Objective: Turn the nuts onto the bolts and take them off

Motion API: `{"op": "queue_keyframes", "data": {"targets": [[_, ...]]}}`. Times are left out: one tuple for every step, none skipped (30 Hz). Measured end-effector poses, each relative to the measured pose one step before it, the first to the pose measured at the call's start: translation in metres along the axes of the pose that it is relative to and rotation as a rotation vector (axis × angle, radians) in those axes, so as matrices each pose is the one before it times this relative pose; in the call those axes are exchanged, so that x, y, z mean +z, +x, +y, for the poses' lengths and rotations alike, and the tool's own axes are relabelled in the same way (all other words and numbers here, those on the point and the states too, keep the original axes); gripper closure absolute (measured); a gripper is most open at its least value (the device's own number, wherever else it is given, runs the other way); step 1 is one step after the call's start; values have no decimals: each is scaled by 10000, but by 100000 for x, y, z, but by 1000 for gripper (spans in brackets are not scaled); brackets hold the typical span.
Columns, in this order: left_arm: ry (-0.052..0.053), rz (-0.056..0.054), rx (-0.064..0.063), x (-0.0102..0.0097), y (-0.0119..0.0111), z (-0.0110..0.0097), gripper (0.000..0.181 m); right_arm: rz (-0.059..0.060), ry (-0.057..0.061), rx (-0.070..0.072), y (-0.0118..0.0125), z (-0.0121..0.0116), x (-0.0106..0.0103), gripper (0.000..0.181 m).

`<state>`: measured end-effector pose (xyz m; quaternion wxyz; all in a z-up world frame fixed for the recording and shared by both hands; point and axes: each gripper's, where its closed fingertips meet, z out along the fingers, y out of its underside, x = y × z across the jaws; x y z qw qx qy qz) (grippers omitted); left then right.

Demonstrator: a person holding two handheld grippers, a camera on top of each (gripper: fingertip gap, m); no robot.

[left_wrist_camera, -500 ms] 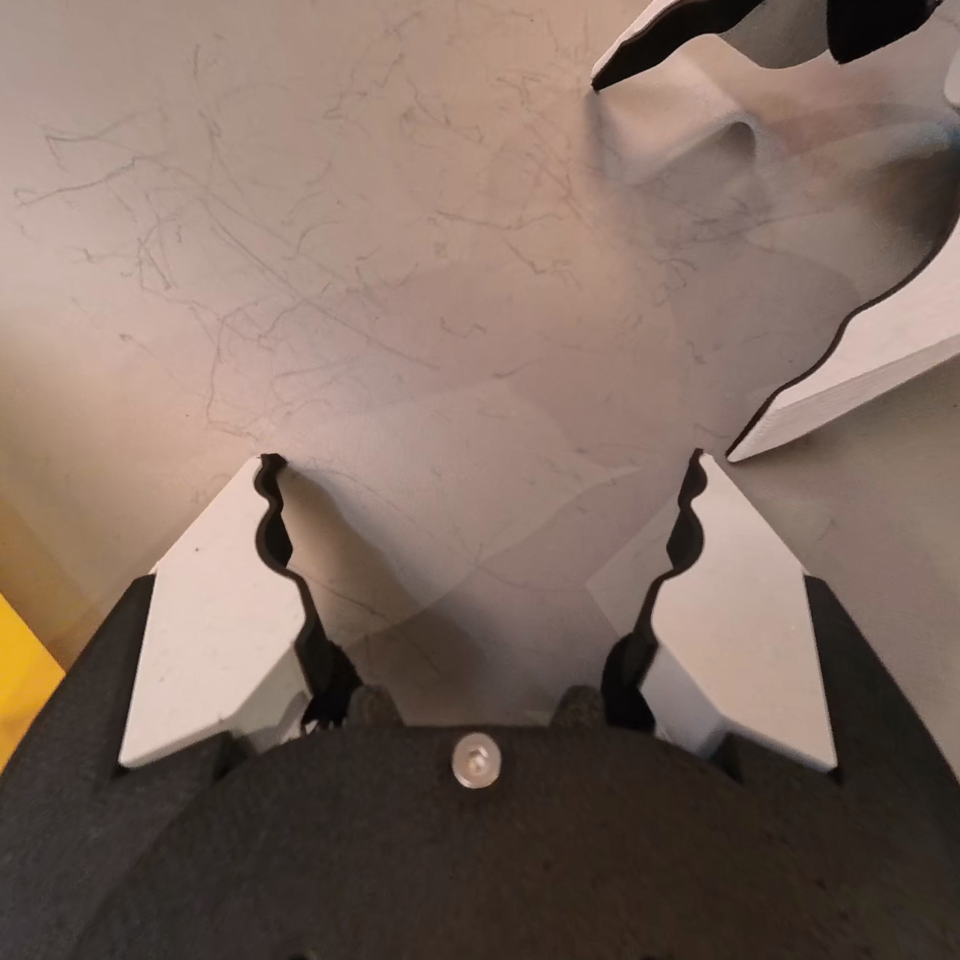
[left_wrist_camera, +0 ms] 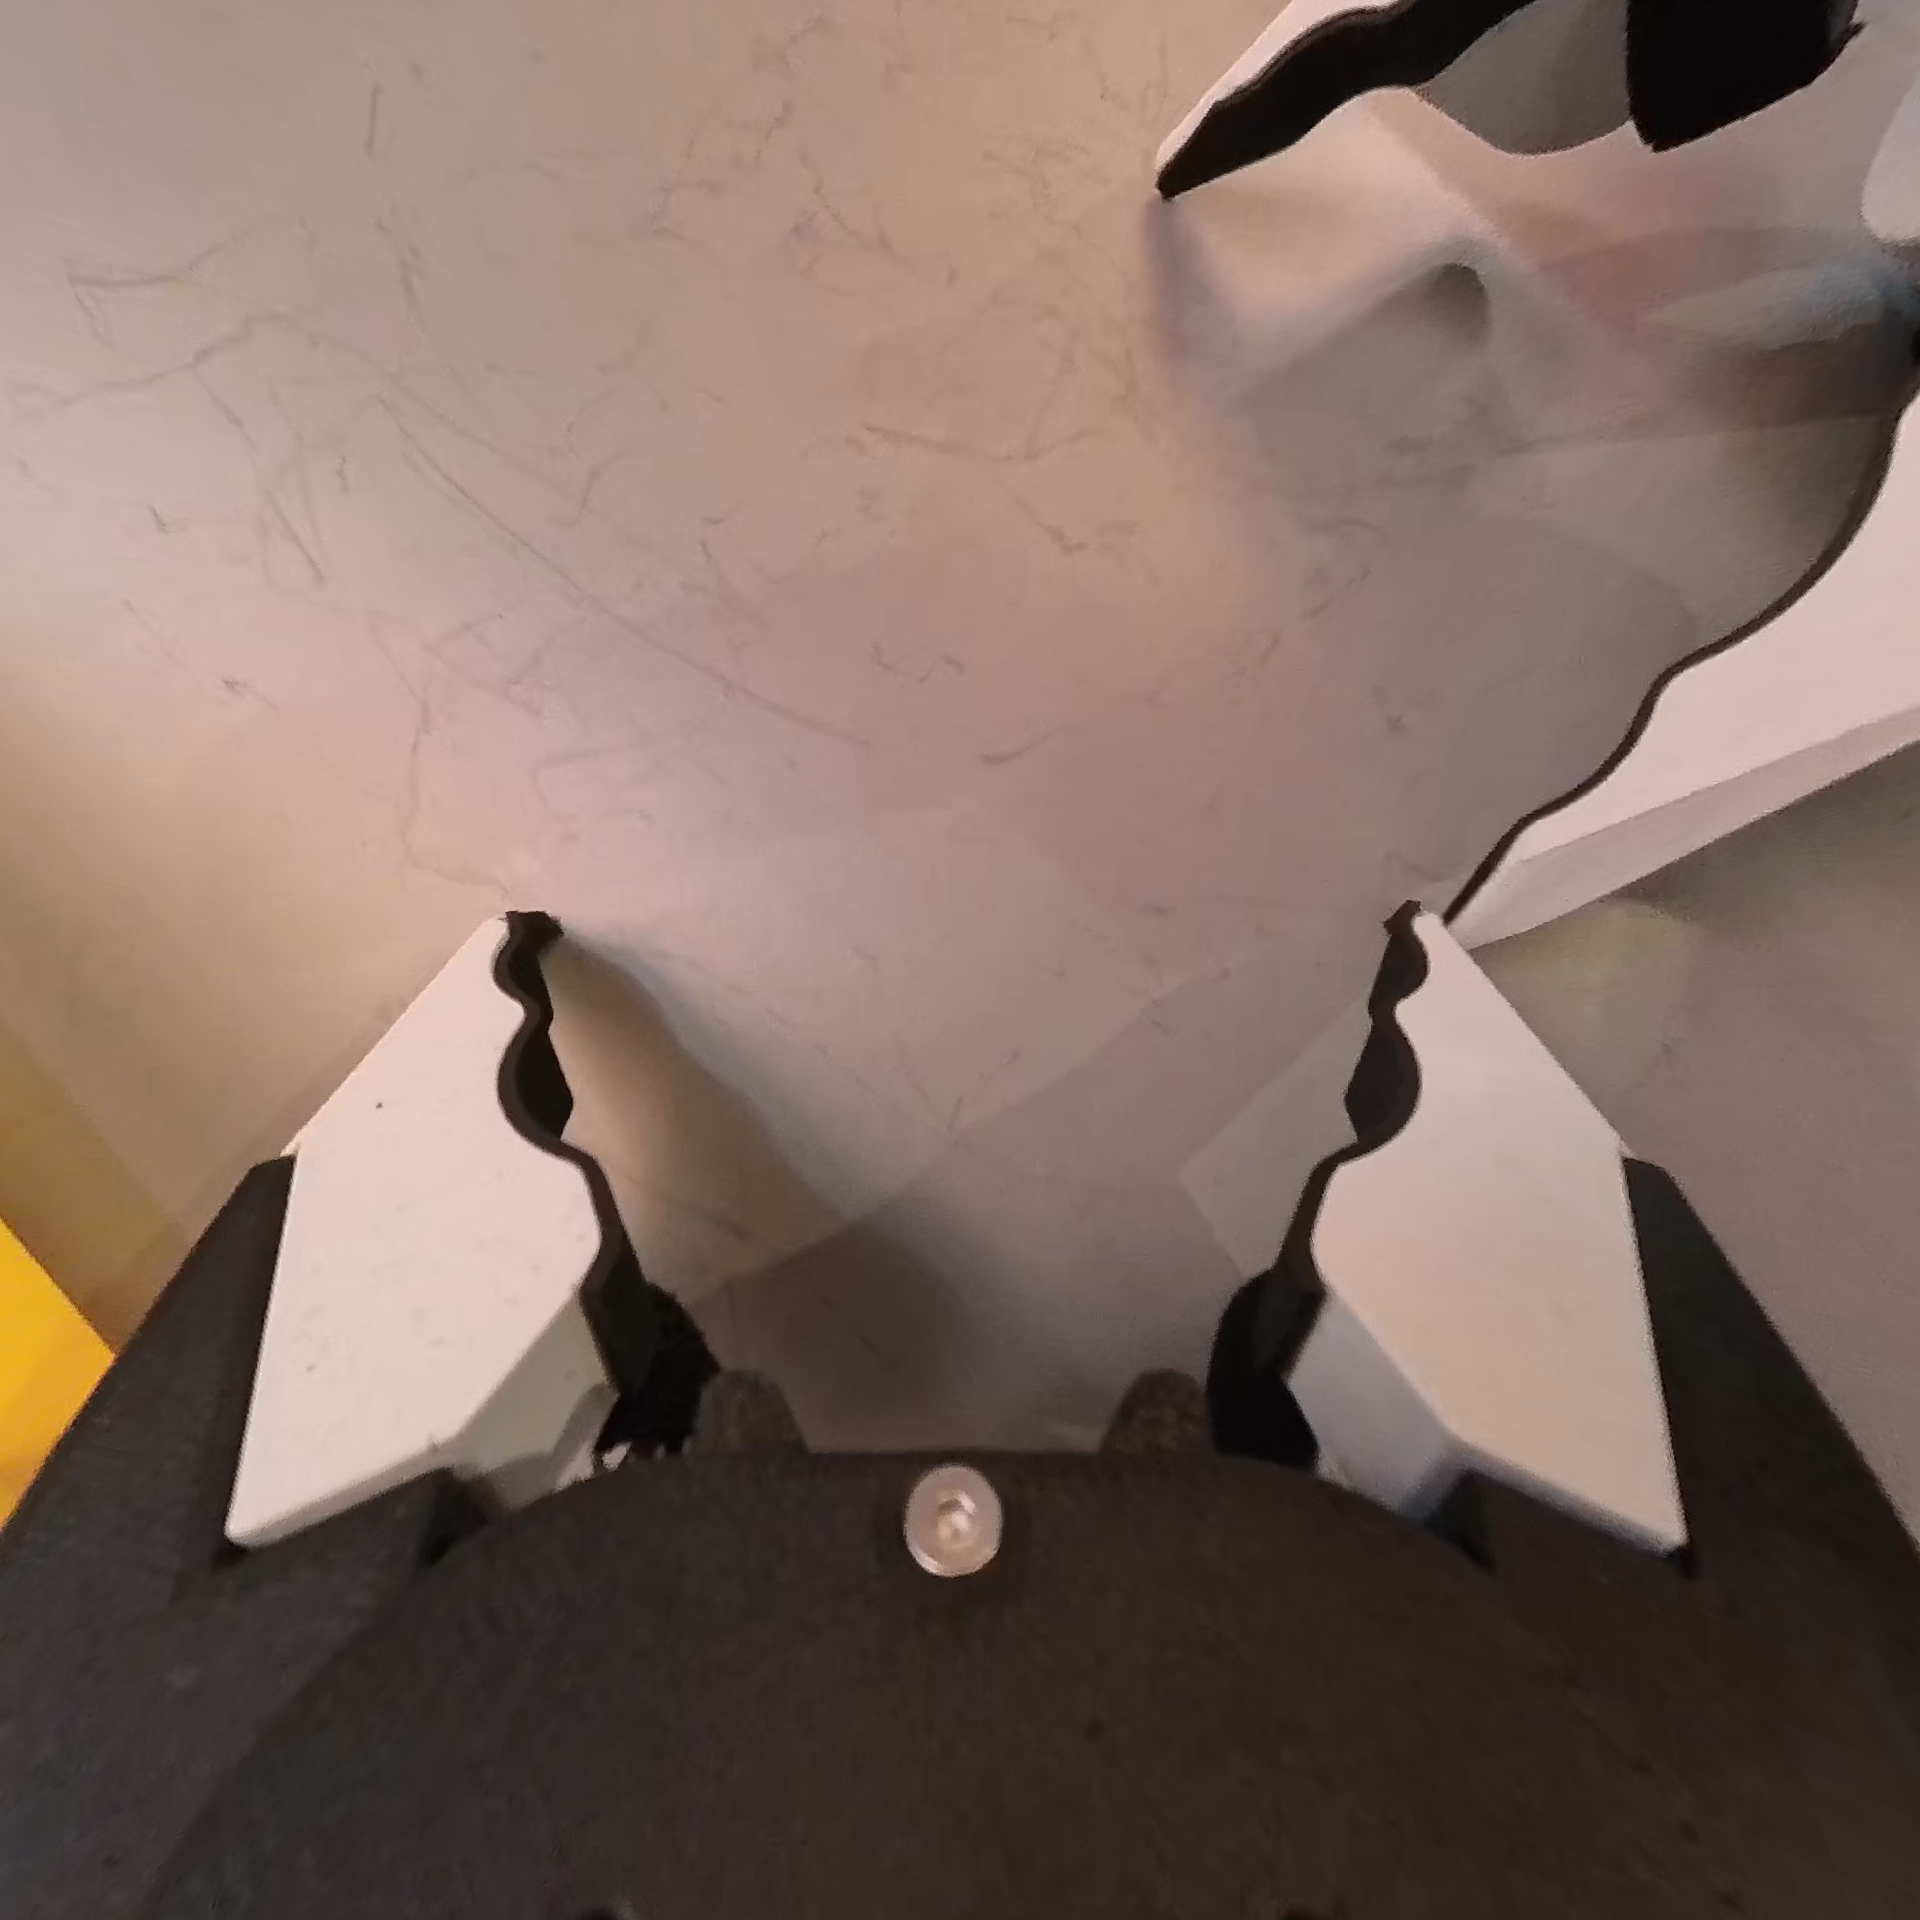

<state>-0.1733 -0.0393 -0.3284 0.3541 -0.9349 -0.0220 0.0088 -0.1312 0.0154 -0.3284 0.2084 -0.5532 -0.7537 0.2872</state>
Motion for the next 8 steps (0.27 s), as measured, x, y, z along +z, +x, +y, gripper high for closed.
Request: {"op": "queue_keyframes", "data": {"targets": [[-14, 2, 7, 17, -11, -10, 31, -5, -10, 3, 6, 8, 11, 25], [7, 0, -4, 6, -8, 3, 31, -7, -9, -2, 10, -7, 11, 25], [1, 0, -3, 1, -8, -1, 31, 0, 4, -5, -6, -1, 12, 25], [-8, -10, -1, 1, -3, 4, 31, -9, -2, 2, -7, -12, 11, 25], [-2, -1, -3, -1, -9, 3, 31, -5, -2, -2, -2, 2, 13, 25], [-2, 0, -3, 6, -7, -5, 31, 2, 2, -7, 4, 4, -5, 25], [2, -2, -1, 15, -2, -3, 30, -9, 2, -8, -4, -9, 7, 25], [5, -1, 0, 3, -1, -7, 30, -12, -3, -3, -12, 3, 12, 25]]}}
